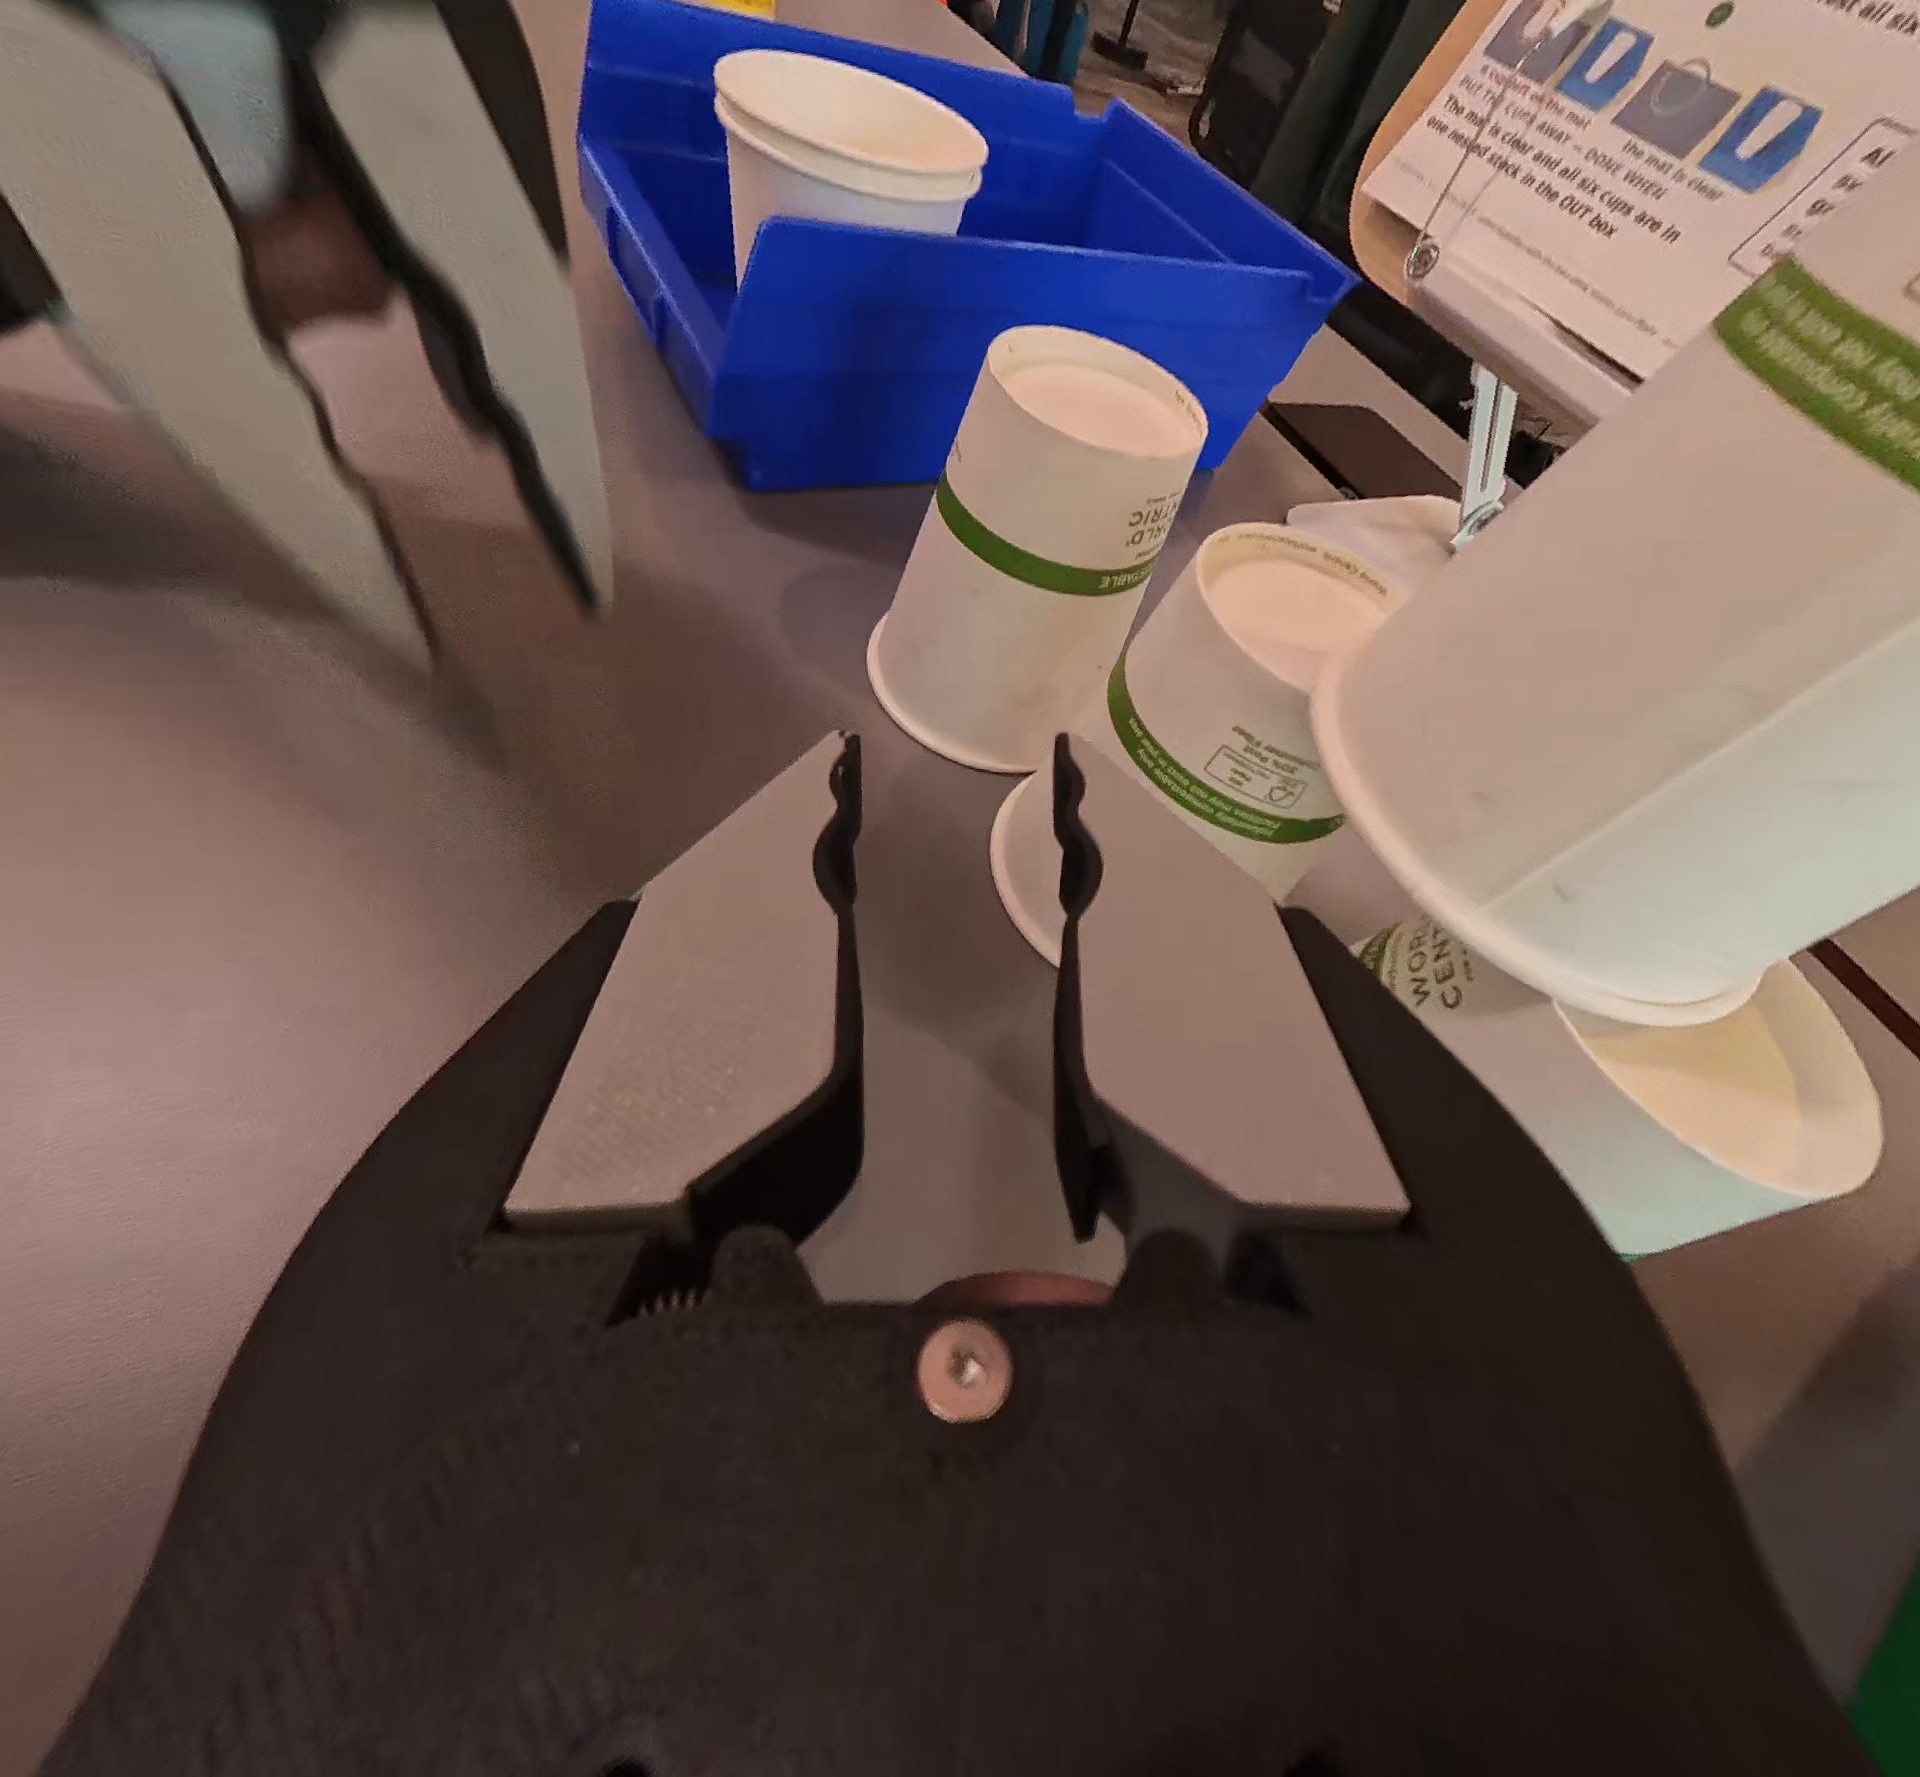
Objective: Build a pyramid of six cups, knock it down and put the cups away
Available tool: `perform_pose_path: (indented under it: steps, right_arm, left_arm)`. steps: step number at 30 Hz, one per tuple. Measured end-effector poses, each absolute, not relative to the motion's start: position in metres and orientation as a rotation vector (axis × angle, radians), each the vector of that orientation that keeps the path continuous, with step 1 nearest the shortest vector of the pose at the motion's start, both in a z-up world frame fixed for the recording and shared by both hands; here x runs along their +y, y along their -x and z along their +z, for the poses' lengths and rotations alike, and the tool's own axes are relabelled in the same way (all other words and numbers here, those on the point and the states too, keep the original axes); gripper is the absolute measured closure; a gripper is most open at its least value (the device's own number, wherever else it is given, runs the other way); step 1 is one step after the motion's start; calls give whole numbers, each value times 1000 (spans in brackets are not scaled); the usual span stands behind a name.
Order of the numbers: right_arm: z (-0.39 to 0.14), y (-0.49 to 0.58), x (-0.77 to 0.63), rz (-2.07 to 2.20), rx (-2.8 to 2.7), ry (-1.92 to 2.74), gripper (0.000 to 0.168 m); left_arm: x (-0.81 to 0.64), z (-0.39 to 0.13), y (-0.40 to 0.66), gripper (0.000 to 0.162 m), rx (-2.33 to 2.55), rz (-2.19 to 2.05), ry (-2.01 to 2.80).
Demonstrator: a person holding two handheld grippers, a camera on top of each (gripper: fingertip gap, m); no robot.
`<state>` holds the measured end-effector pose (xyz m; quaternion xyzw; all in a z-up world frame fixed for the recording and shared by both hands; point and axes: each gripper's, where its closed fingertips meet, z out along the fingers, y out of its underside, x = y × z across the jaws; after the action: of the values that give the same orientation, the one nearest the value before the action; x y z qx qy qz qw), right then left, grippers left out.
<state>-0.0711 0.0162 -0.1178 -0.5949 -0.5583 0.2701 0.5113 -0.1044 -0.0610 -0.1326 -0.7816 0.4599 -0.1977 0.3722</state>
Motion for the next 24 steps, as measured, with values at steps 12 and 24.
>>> perform_pose_path:
  steps: [12, 24]
  right_arm:
    - [-136, 77, 14, 541, -1419, 1424, 136]
    - [-135, 70, 26, 547, -1374, 1461, 138]
  left_arm:
    - [-8, -45, 267, 158, 548, 19, 1874]
    - [19, -93, 276, 160, 560, -36, 1993]
